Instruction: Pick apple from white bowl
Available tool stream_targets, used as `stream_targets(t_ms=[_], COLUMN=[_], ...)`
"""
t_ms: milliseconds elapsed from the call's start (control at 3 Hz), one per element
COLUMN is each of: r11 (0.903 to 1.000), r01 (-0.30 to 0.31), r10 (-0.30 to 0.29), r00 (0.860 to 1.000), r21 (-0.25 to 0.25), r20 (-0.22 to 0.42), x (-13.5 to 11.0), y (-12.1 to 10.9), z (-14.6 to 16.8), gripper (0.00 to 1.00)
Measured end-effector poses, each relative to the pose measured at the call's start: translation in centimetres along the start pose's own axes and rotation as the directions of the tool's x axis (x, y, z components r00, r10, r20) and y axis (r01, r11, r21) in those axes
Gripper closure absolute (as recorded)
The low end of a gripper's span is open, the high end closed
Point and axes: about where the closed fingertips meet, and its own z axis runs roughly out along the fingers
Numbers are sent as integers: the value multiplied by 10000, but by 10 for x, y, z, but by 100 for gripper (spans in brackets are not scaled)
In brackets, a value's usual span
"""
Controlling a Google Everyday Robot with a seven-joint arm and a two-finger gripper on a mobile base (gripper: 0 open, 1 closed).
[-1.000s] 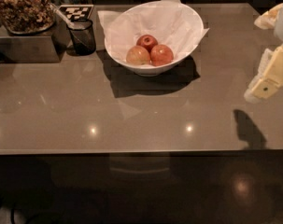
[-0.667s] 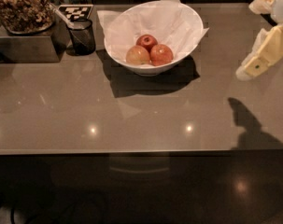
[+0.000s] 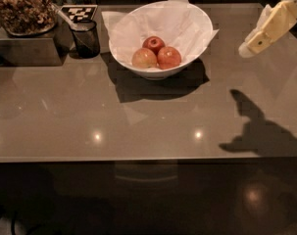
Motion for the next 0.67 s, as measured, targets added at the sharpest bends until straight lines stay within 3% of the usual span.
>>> stream_targets(t_ms=[333, 667], r11=[9991, 9991], r01=[-409, -279], r10=[408, 287], r00=[9990, 9993], r21=[64, -310], r20=[155, 256], x=[9, 7], y=[3, -12], z=[4, 31], gripper=[0, 0])
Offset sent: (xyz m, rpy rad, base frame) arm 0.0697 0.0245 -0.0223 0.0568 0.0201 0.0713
